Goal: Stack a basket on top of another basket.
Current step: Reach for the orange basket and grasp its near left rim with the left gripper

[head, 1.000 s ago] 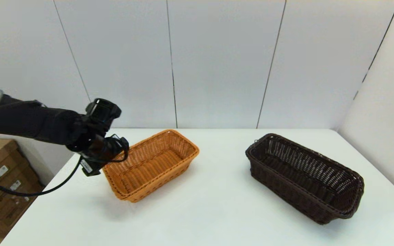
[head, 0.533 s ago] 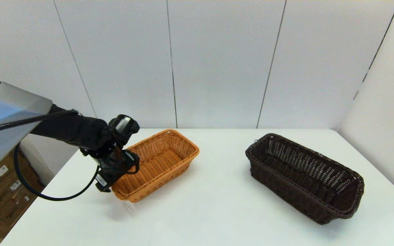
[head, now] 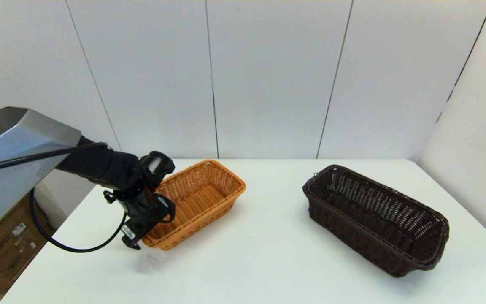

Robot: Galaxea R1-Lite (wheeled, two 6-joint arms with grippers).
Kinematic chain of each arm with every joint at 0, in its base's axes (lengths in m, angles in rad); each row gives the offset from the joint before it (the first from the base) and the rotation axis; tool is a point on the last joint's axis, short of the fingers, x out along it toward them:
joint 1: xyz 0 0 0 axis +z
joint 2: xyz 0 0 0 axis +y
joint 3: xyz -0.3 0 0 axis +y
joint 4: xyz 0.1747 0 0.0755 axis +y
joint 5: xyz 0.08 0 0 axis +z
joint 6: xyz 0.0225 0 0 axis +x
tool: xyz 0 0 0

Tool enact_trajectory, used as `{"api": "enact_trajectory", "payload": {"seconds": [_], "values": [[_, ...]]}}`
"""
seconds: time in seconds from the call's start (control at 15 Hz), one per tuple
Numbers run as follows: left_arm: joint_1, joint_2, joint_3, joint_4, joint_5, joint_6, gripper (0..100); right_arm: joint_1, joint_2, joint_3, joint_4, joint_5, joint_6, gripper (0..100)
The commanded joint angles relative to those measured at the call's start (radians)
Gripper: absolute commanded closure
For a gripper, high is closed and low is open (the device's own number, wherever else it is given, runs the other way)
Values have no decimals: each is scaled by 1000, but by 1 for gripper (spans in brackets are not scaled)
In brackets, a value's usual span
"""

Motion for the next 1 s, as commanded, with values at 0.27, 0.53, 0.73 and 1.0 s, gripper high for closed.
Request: {"api": "enact_trajectory", "payload": {"seconds": [0.27, 0.53, 0.73, 1.0], "values": [[23, 11, 0, 4, -47, 7, 100, 0, 0, 0, 0, 0, -1, 0], [24, 8, -2, 4, -47, 26, 100, 0, 0, 0, 0, 0, -2, 0], [24, -4, 0, 4, -58, 26, 100, 0, 0, 0, 0, 0, -2, 0], [27, -50, 0, 10, -96, 27, 100, 0, 0, 0, 0, 0, -2, 0]]}}
